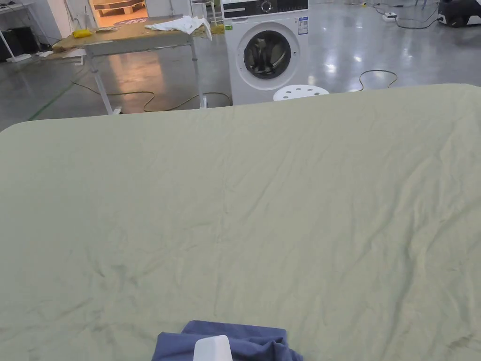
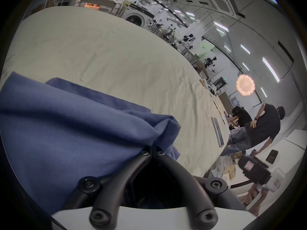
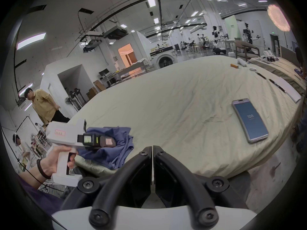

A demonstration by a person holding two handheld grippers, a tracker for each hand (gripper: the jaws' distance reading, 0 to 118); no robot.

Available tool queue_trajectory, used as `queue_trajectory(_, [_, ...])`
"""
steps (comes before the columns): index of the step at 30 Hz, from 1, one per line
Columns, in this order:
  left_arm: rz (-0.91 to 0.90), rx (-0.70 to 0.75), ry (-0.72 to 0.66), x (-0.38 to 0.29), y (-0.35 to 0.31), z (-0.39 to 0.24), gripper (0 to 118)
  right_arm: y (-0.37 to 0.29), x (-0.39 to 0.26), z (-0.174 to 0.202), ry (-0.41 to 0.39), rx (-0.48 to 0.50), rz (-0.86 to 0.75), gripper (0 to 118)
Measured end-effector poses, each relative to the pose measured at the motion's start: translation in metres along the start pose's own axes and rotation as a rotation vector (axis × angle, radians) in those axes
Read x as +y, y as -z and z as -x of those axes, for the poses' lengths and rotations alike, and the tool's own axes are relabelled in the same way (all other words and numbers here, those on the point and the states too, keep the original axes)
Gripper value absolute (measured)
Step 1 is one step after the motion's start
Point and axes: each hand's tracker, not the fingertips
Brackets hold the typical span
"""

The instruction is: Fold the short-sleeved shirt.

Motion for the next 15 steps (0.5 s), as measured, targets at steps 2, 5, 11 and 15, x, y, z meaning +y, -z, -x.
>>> queue_trajectory(2, [-0.026,-0.03,-0.014,0.005,-0.016,0.003,2,0.011,0.002,0.01,-0.026,0.023,0.03,0])
queue_trajectory(5, [-0.14,-0.03,0.005,0.005,-0.06,0.0,15,0.038,0.011,0.027,-0.082,0.102,0.073,0])
queue_trajectory(11, [-0.263,0.043,0.014,-0.003,-0.133,0.02,87,0.12,0.037,0.081,-0.217,0.246,0.169,0])
queue_trajectory(15, [-0.275,0.14,-0.071,-0.013,-0.153,0.045,91,0.168,0.032,0.093,-0.29,0.22,0.305,0])
